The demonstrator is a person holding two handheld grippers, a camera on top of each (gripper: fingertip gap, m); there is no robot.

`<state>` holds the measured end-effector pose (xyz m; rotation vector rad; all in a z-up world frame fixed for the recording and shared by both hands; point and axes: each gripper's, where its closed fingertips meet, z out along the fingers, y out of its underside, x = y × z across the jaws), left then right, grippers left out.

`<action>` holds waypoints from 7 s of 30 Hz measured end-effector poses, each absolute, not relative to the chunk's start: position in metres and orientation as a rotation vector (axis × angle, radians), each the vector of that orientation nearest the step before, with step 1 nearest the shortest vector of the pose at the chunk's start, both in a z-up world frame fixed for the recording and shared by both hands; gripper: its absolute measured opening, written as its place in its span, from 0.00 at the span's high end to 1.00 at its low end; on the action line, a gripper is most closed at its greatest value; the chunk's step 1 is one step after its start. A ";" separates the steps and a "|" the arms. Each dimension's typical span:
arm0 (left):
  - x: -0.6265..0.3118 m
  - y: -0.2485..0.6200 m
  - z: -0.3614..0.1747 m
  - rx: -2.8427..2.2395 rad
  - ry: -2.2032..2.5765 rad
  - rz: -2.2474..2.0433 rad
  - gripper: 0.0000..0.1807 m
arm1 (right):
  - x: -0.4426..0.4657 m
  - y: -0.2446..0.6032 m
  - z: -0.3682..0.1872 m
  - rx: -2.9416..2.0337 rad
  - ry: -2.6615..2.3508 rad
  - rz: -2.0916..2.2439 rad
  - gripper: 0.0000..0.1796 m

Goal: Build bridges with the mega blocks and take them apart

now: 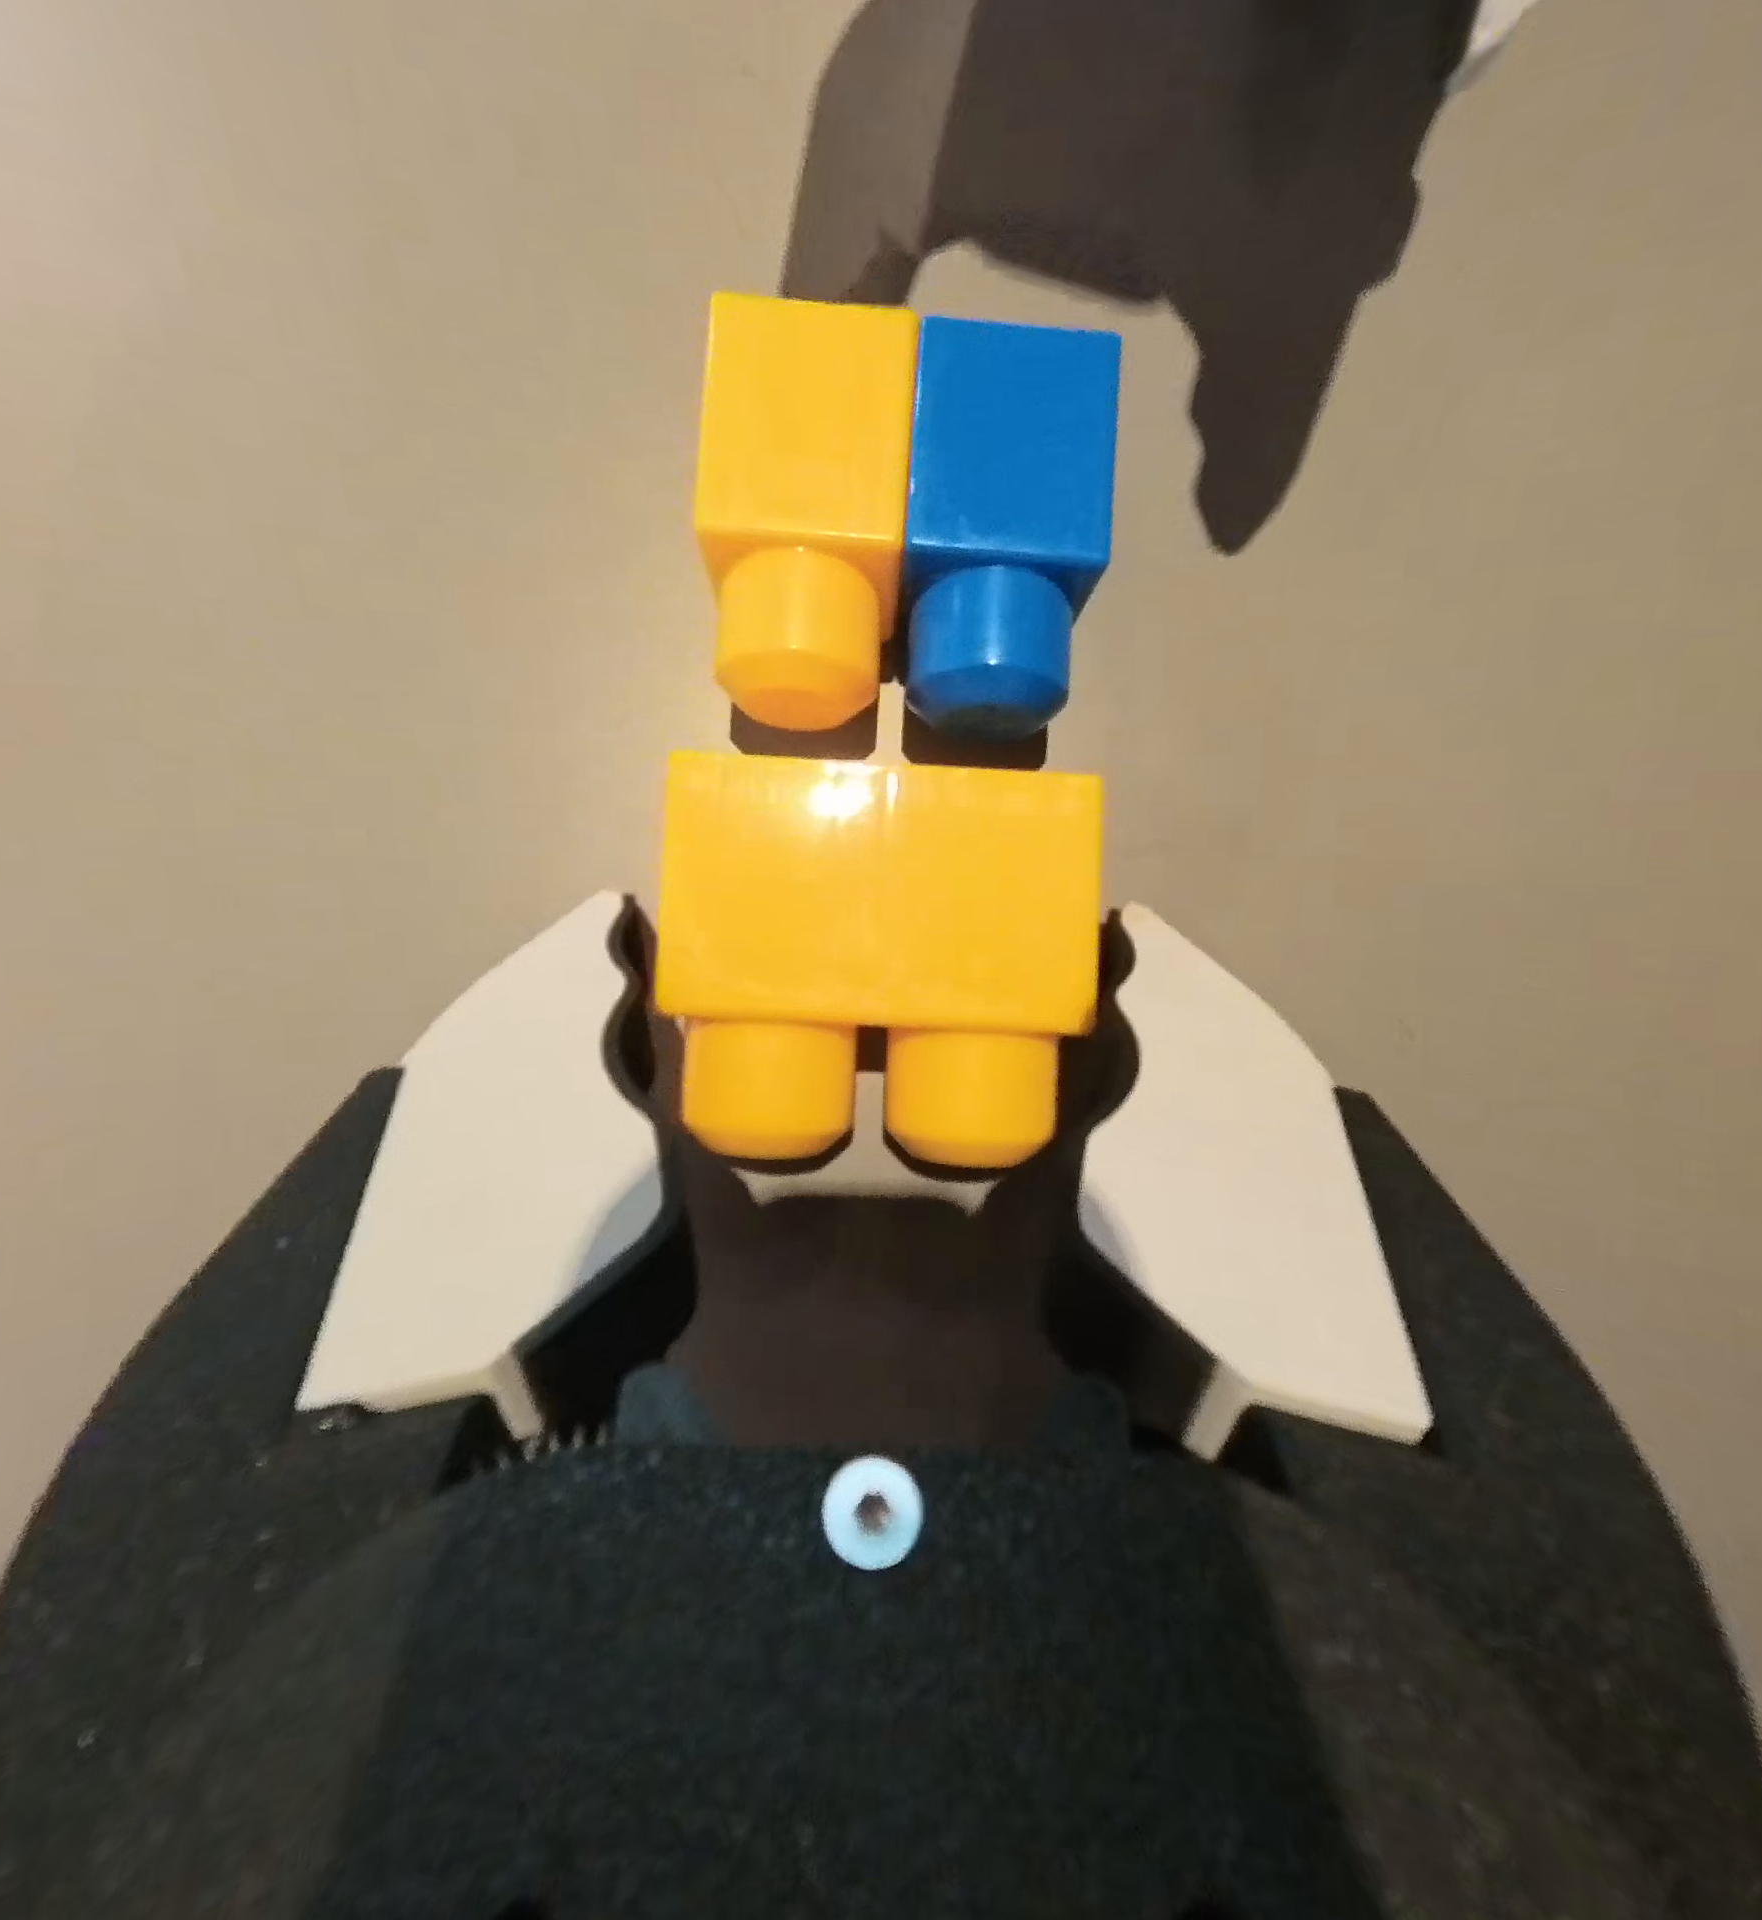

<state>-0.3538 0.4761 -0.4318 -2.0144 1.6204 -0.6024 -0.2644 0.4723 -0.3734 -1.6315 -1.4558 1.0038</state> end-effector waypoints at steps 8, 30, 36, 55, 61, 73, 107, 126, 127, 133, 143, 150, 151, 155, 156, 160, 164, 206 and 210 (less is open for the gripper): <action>-0.350 0.478 -0.434 -1.967 1.617 -0.617 0.51 | -0.270 0.472 -0.382 -1.644 -1.471 1.003 0.54; -0.349 0.478 -0.433 -1.974 1.626 -0.601 0.55 | -0.289 0.492 -0.424 -1.650 -1.786 0.718 0.44; -0.345 0.477 -0.432 -1.989 1.662 -0.539 0.55 | -0.292 0.490 -0.433 -1.693 -1.838 0.702 0.51; -0.341 0.477 -0.433 -1.998 1.642 -0.582 0.55 | -0.297 0.488 -0.432 -1.699 -1.836 0.720 0.58; -0.343 0.476 -0.430 -1.974 1.627 -0.610 0.56 | -0.295 0.488 -0.424 -1.665 -1.805 0.754 0.58; -0.341 0.472 -0.426 -1.949 1.620 -0.649 0.56 | -0.295 0.486 -0.422 -1.678 -1.815 0.739 0.58; -0.329 0.468 -0.414 -1.849 1.573 -0.675 0.57 | -0.292 0.478 -0.417 -1.634 -1.844 0.709 0.58; -0.323 0.465 -0.412 -1.832 1.621 -0.565 0.58 | -0.294 0.474 -0.412 -1.604 -1.895 0.597 0.59; -0.324 0.465 -0.413 -1.837 1.624 -0.564 0.58 | -0.294 0.474 -0.412 -1.607 -1.895 0.597 0.59; -0.324 0.469 -0.415 -1.854 1.602 -0.568 0.58 | -0.297 0.476 -0.416 -1.652 -1.874 0.617 0.59; -0.321 0.469 -0.378 -1.722 1.482 -0.694 0.58 | -0.306 0.475 -0.393 -1.569 -1.751 0.754 0.59; -0.323 0.468 -0.365 -1.690 1.475 -0.690 0.58 | -0.309 0.474 -0.383 -1.539 -1.740 0.746 0.59; -0.323 0.468 -0.364 -1.684 1.478 -0.684 0.58 | -0.310 0.473 -0.382 -1.532 -1.737 0.746 0.59; -0.322 0.466 -0.362 -1.689 1.463 -0.688 0.53 | -0.311 0.473 -0.382 -1.540 -1.736 0.740 0.59; -0.322 0.466 -0.362 -1.694 1.454 -0.686 0.50 | -0.310 0.473 -0.383 -1.549 -1.738 0.734 0.59; -0.324 0.469 -0.358 -1.697 1.405 -0.700 0.42 | -0.306 0.476 -0.385 -1.563 -1.717 0.749 0.59; -0.326 0.470 -0.365 -1.731 1.384 -0.759 0.38 | -0.305 0.471 -0.375 -1.544 -1.686 0.835 0.59; -0.322 0.455 -0.359 -1.707 1.487 -0.728 0.54 | -0.299 0.468 -0.360 -1.473 -1.639 0.873 0.51; -0.331 0.455 -0.366 -1.802 1.529 -0.649 0.54 | -0.292 0.461 -0.359 -1.474 -1.680 0.837 0.46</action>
